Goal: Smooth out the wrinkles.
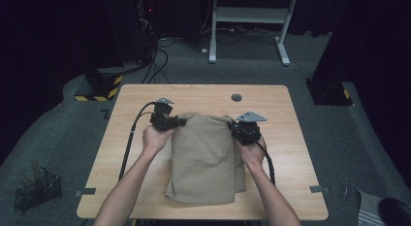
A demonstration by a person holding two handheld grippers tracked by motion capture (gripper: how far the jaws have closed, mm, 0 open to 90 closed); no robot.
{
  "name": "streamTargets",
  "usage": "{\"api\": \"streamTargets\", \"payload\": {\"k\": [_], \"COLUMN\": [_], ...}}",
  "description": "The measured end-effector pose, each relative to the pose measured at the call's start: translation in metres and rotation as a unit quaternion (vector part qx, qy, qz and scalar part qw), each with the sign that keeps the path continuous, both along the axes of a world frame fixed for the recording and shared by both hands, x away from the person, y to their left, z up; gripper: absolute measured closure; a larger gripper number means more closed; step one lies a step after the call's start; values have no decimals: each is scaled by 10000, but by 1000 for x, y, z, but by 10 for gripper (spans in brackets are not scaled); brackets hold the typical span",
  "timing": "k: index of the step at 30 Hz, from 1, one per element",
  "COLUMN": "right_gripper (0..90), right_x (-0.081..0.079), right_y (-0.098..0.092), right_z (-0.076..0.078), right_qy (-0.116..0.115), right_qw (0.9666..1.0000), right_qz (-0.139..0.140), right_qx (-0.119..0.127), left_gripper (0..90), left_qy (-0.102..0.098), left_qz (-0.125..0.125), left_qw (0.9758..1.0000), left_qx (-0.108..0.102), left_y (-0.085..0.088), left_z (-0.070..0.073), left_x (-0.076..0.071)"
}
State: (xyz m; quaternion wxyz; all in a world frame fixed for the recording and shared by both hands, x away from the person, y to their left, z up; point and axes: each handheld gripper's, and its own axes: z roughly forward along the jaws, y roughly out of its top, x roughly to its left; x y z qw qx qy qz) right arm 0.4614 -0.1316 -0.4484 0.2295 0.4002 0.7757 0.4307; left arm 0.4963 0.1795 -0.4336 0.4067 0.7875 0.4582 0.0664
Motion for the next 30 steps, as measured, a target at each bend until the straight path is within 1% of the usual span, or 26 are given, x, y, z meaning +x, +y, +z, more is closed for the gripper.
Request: {"api": "streamTargets", "payload": {"k": [3, 5, 6, 7, 8, 9, 11, 13, 14, 15, 16, 17, 18, 19, 21, 22, 23, 24, 25, 26, 27, 28, 29, 30], "right_gripper": [846, 847, 847, 847, 847, 847, 847, 848, 847, 847, 848, 848, 848, 847, 848, 848, 848, 848, 848, 848, 847, 848, 848, 847], "right_x": [6, 9, 9, 5, 0, -8, -32, -60, -74, -90, -102, -119, -140, -156, -182, -191, -196, -199, -197, -187, -177, -160, -140, -119], "right_y": [0, 0, 0, 0, -1, -2, -8, -12, -14, -17, -18, -20, -23, -24, -26, -27, -28, -28, -28, -27, -26, -24, -22, -21], "right_z": [-7, -11, -11, -9, -7, -3, 10, 27, 35, 44, 50, 58, 67, 74, 87, 93, 96, 102, 105, 106, 104, 100, 93, 83], "right_qy": [64, 82, 70, 34, -30, -159, -450, -807, -944, -1045, -1156, -1293, -1468, -1592, -1828, -1895, -1927, -1960, -1997, -1977, -1886, -1743, -1560, -1309], "right_qw": [10000, 10000, 9999, 9999, 9999, 9998, 9987, 9962, 9947, 9932, 9916, 9894, 9862, 9838, 9791, 9774, 9765, 9756, 9750, 9760, 9782, 9815, 9851, 9891], "right_qz": [-26, -55, -74, -95, -83, -41, 90, 240, 313, 385, 443, 516, 627, 694, 799, 831, 846, 852, 820, 747, 686, 601, 530, 460], "right_qx": [27, -6, -7, 29, 54, 89, 223, 213, 261, 349, 377, 404, 440, 443, 409, 427, 459, 510, 520, 515, 542, 518, 495, 491], "left_gripper": [841, 842, 845, 848, 849, 851, 852, 854, 854, 854, 854, 854, 854, 854, 854, 854, 854, 854, 854, 854, 853, 852, 852, 852], "left_qy": [-18, 34, -64, -136, -263, -385, -630, -903, -1063, -1171, -1297, -1422, -1520, -1599, -1673, -1694, -1671, -1657, -1606, -1508, -1339, -1162, -915, -690], "left_qz": [90, 121, 113, 89, 25, -61, -199, -314, -384, -450, -506, -592, -649, -687, -720, -735, -770, -794, -774, -748, -715, -654, -569, -476], "left_qw": [10000, 9999, 9999, 9999, 9996, 9991, 9975, 9949, 9931, 9914, 9895, 9871, 9852, 9836, 9817, 9812, 9809, 9808, 9819, 9834, 9859, 9889, 9920, 9945], "left_qx": [4, -30, -14, -48, -68, -136, -257, -319, -328, -361, -393, -440, -444, -476, -551, -561, -637, -659, -646, -680, -705, -651, -660, -630], "left_y": [-1, -2, -3, -4, -3, -1, 2, 3, 3, 3, 3, 4, 4, 6, 8, 9, 10, 11, 11, 11, 11, 11, 10, 10], "left_z": [-8, -11, -10, -7, -3, 5, 21, 39, 48, 54, 62, 71, 79, 85, 97, 101, 106, 110, 111, 110, 105, 97, 86, 73], "left_x": [6, 8, 4, -1, -8, -20, -43, -70, -85, -98, -115, -135, -151, -165, -188, -193, -197, -195, -185, -174, -157, -136, -115, -95]}}
